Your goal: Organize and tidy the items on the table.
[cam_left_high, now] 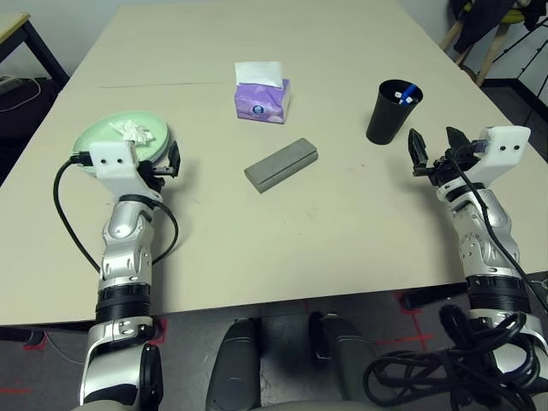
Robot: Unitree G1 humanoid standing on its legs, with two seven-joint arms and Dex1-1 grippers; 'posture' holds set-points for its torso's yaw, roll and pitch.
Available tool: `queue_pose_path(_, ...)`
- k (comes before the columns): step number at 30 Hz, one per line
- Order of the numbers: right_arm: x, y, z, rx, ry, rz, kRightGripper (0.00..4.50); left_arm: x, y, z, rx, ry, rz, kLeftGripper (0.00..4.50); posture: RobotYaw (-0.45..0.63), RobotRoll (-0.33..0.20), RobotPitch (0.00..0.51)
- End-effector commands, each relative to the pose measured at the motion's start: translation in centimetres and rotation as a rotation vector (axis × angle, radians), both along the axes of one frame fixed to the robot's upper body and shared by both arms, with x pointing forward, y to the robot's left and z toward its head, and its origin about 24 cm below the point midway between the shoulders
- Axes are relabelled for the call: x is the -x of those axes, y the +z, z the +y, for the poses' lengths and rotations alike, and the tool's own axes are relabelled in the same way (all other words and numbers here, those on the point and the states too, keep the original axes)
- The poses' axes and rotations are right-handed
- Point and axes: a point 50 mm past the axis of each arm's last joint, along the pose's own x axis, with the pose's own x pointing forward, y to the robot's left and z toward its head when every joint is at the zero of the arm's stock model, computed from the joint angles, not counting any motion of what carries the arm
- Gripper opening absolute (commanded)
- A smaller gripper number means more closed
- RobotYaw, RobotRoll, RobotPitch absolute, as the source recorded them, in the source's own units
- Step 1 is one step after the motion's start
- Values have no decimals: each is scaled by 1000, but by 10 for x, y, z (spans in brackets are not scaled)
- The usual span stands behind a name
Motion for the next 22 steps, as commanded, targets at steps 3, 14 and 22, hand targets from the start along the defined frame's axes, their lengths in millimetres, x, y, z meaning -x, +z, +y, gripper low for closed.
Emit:
queue_pose_path(3, 0, -3, -8, 12, -34, 36, 4461, 2, -2, 5, 3, 13, 1, 4500, 51, 0, 140)
queue_pose_path(14, -2, -3, -3, 7, -21, 40, 4461, 5, -9, 7, 11, 24, 15, 4500, 45, 0, 138)
queue_pose_path(22, -5, -4, 2, 8, -2, 55, 4461, 6, -9, 7, 19, 27, 12, 4500, 50, 0, 136)
